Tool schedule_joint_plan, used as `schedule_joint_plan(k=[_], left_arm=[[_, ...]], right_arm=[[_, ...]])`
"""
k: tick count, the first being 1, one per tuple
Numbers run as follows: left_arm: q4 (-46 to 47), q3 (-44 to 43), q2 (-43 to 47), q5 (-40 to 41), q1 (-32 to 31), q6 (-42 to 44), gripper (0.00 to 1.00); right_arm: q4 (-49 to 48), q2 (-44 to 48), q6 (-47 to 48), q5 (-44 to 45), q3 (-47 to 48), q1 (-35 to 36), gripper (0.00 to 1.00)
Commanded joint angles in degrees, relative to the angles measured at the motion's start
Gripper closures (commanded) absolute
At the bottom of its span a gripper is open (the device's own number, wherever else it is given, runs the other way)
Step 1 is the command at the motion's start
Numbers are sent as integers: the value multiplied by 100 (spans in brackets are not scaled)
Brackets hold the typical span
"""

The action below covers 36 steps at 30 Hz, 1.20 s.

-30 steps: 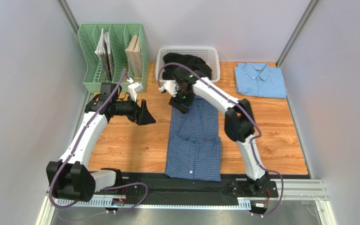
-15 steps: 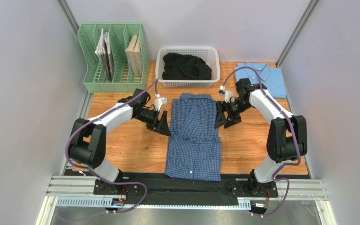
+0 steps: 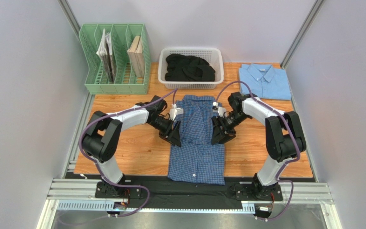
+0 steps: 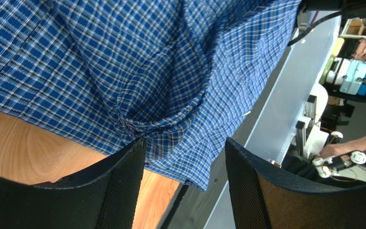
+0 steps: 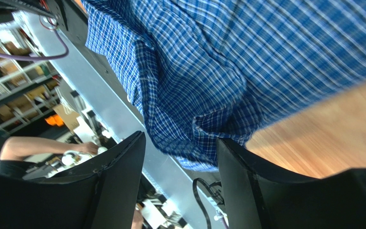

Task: Fold and stack the long sleeve shirts
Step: Fold the shirt

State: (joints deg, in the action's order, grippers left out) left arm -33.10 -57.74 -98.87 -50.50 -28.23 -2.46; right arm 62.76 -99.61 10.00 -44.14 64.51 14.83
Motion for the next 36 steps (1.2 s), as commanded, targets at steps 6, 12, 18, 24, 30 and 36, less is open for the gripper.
schedule_joint_plan(k=[6, 12, 18, 24, 30, 36], left_arm=[[146, -308, -300, 399, -95, -79, 29], [217, -431, -395, 646, -139, -202, 29], [-90, -572, -388, 741, -157, -106, 26], [-548, -511, 184, 1376, -130, 88, 11], [-460, -704, -281, 946, -455, 70, 21], [-460, -827, -449, 796, -570, 87, 43]], right_arm=[[-467, -190, 178, 388, 44, 292, 43], [-713, -295, 46, 397, 193, 301, 76], [-792, -269, 90, 336, 237, 380, 94], [-792, -173, 107, 301, 158, 407, 100], [-880, -146, 107, 310, 79, 433, 100], [-985, -120, 195, 169, 88, 442, 100]])
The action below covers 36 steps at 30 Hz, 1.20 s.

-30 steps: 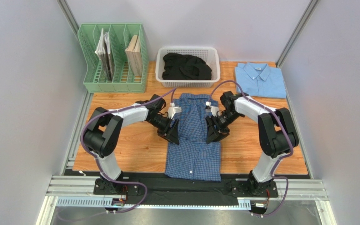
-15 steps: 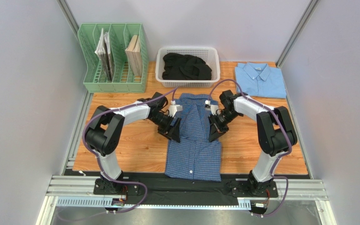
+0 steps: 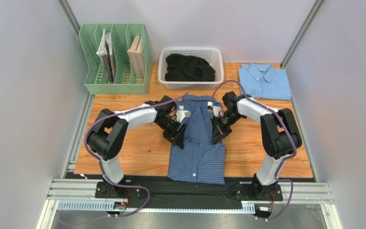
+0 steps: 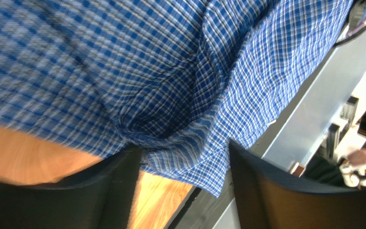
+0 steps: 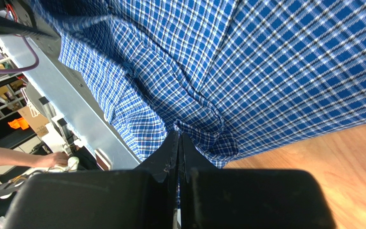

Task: Fold and stack the long sleeve shirts
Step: Fold the shirt

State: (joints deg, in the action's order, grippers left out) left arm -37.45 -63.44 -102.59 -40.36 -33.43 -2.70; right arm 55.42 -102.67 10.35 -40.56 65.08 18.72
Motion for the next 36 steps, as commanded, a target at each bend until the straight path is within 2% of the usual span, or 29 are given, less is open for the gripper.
schedule_joint_plan(k=[1, 2, 5, 7, 8, 10, 13, 16, 17, 19, 23, 25, 29, 33, 35, 36], left_arm=[[-173, -344, -51, -244, -41, 216, 50], [-253, -371, 97, -270, -32, 261, 63], [-570, -301, 640, -350, 73, 647, 87], [-719, -170, 941, -315, 196, 840, 97], [-720, -117, 1160, -280, 240, 876, 100], [-720, -2, 1206, -245, 267, 998, 100], [-719, -116, 750, -288, 267, 947, 100], [-624, -230, 214, -358, 276, 842, 94], [-606, -239, 56, -411, 284, 824, 93], [-500, -222, -33, -429, 284, 754, 88], [-368, -107, -104, -298, 311, 666, 78], [-368, -107, -121, -262, 328, 622, 67], [-351, -133, -104, -157, 381, 543, 59], [-368, -142, -86, -148, 390, 534, 56], [-368, -125, -86, -165, 390, 534, 56], [-359, -116, -77, -183, 407, 551, 66]], right_arm=[[-260, 195, 204, -303, 40, 79, 100], [-260, 221, 283, -391, 49, 97, 100], [-303, 388, 450, -699, 119, 132, 100], [-312, 467, 678, -866, 224, 149, 100], [-321, 494, 749, -919, 268, 167, 100], [-409, 415, 872, -928, 382, 193, 100], [-243, -32, 1073, -779, 680, 325, 99], [196, -297, 970, -586, 892, 317, 66], [398, -262, 917, -559, 945, 212, 44], [531, 88, 742, -498, 919, 36, 17], [715, 721, 364, 64, 455, -307, 15], [786, 862, 328, 337, 304, -299, 19], [813, 600, 248, 540, 32, -308, 27], [734, 222, 205, 383, -188, -299, 28], [559, 64, 160, 338, -171, -264, 35], [462, 37, 152, 268, -136, -246, 40]])
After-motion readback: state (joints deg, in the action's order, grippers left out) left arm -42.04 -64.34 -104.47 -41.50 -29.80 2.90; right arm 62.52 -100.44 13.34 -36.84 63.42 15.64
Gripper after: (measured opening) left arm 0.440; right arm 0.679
